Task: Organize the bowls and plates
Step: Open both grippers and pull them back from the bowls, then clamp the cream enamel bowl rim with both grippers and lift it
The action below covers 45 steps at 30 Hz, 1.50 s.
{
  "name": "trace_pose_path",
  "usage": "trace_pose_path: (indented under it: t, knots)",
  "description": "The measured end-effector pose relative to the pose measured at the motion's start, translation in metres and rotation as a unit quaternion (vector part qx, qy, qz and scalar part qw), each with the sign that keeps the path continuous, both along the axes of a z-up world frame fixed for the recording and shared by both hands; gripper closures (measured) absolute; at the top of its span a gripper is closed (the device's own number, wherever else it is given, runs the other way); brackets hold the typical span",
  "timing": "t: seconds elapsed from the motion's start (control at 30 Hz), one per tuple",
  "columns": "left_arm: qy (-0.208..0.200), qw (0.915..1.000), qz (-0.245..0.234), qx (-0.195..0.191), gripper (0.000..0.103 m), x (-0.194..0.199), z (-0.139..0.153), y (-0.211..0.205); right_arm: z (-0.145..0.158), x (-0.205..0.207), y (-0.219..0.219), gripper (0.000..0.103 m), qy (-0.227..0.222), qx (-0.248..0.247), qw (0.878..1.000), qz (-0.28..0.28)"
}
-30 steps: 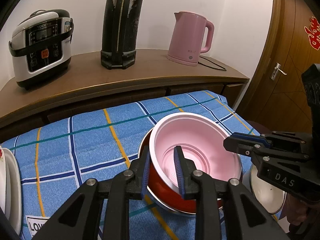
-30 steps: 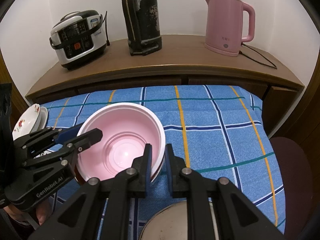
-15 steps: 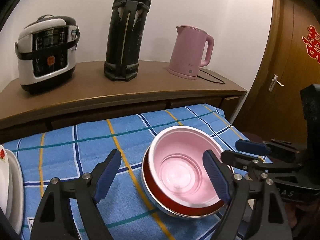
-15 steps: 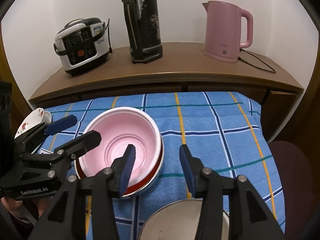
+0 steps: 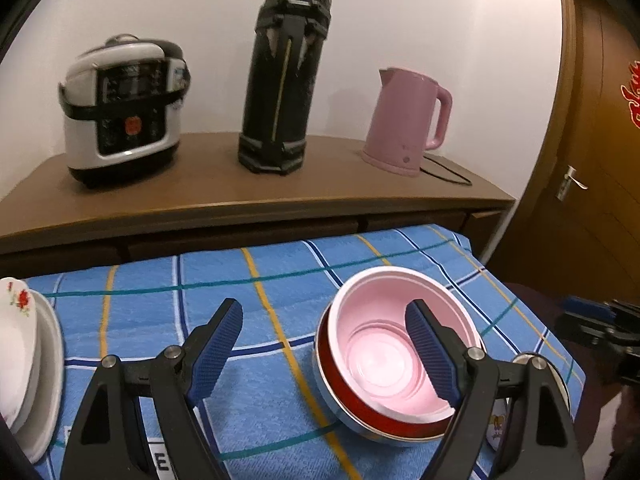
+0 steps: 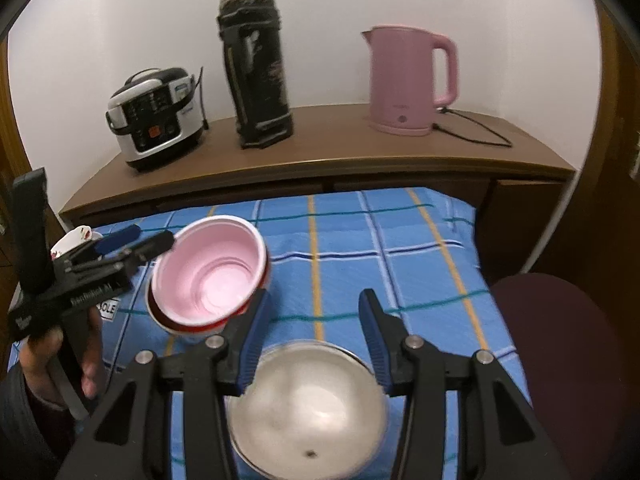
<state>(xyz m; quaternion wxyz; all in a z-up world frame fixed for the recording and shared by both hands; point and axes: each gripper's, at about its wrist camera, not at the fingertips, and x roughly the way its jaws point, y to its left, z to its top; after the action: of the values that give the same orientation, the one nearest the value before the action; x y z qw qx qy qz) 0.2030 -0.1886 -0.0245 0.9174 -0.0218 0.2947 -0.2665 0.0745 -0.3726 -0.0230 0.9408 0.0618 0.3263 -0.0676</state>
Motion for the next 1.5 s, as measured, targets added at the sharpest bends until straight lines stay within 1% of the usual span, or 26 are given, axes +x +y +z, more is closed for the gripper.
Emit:
trace_pose_path:
  t: [0.07, 0.13, 0.2, 0.27, 0.3, 0.33, 0.37, 0.43, 0.57, 0.63, 0.7, 0.73, 0.8, 0.87, 0.93, 1.03, 1.2, 1.3, 1.4, 1.5]
  knots:
    - [0.007, 0.9999, 0.013, 0.002, 0.018, -0.008, 0.001, 0.001, -0.001, -0.012, -0.01, 0.057, 0.0, 0.003, 1.0, -0.009]
    - [0.015, 0.9998, 0.014, -0.004, 0.018, -0.02, 0.003, 0.002, -0.002, -0.023, -0.018, 0.057, 0.001, 0.003, 1.0, -0.016]
    - [0.01, 0.9997, 0.02, 0.008, 0.018, -0.037, 0.008, -0.001, -0.005, -0.03, -0.023, 0.057, 0.002, 0.006, 1.0, -0.018]
    - [0.004, 0.9998, 0.015, 0.009, 0.018, -0.053, 0.014, -0.006, -0.011, -0.034, -0.026, 0.057, 0.006, 0.01, 1.0, -0.019]
    - [0.004, 0.9999, 0.01, 0.007, 0.018, -0.06, 0.017, -0.009, -0.014, -0.036, -0.027, 0.057, 0.009, 0.011, 1.0, -0.019]
    - [0.003, 1.0, 0.002, 0.003, 0.018, -0.068, 0.02, -0.012, -0.018, -0.037, -0.028, 0.059, 0.012, 0.014, 1.0, -0.019]
    - [0.004, 1.0, -0.008, 0.001, 0.018, -0.076, 0.023, -0.017, -0.021, -0.038, -0.029, 0.064, 0.015, 0.018, 1.0, -0.018]
    - [0.012, 0.9995, -0.028, 0.007, 0.018, -0.087, 0.025, -0.03, -0.026, -0.04, -0.03, 0.069, 0.018, 0.024, 0.999, -0.016]
    - [0.04, 0.9966, -0.07, 0.02, 0.018, -0.105, 0.014, -0.056, -0.033, -0.044, -0.03, 0.076, 0.023, 0.03, 0.999, -0.008]
    - [0.048, 0.995, -0.082, 0.032, 0.026, -0.111, 0.006, -0.068, -0.037, -0.045, -0.031, 0.079, 0.026, 0.034, 0.999, -0.004]
    - [0.053, 0.9926, -0.098, 0.048, 0.043, -0.116, 0.0, -0.081, -0.04, -0.045, -0.032, 0.081, 0.029, 0.04, 0.999, -0.001]
    - [0.058, 0.9915, -0.104, 0.053, 0.046, -0.117, -0.004, -0.085, -0.041, -0.045, -0.032, 0.082, 0.03, 0.041, 0.999, 0.001]
    - [0.074, 0.9891, -0.114, 0.057, 0.062, -0.116, -0.01, -0.093, -0.043, -0.044, -0.031, 0.085, 0.033, 0.043, 0.999, 0.006]
    - [0.085, 0.9878, -0.118, 0.056, 0.062, -0.116, -0.014, -0.097, -0.045, -0.044, -0.031, 0.086, 0.033, 0.045, 0.998, 0.01]
    - [0.085, 0.9876, -0.118, 0.059, 0.062, -0.117, -0.015, -0.101, -0.047, -0.043, -0.031, 0.089, 0.036, 0.047, 0.998, 0.014]
    - [0.097, 0.9868, -0.118, 0.055, 0.062, -0.113, -0.018, -0.101, -0.053, -0.041, -0.031, 0.09, 0.042, 0.05, 0.998, 0.017]
    - [0.096, 0.9872, -0.113, 0.058, 0.063, -0.113, -0.021, -0.105, -0.056, -0.042, -0.034, 0.094, 0.04, 0.054, 0.998, 0.016]
    - [0.096, 0.9876, -0.109, 0.06, 0.07, -0.112, -0.021, -0.104, -0.056, -0.042, -0.036, 0.094, 0.039, 0.056, 0.998, 0.012]
    - [0.106, 0.9873, -0.108, 0.049, 0.07, -0.109, -0.021, -0.102, -0.055, -0.042, -0.035, 0.094, 0.036, 0.056, 0.998, 0.01]
    - [0.104, 0.9879, -0.104, 0.048, 0.07, -0.109, -0.021, -0.101, -0.051, -0.043, -0.033, 0.094, 0.03, 0.054, 0.998, 0.009]
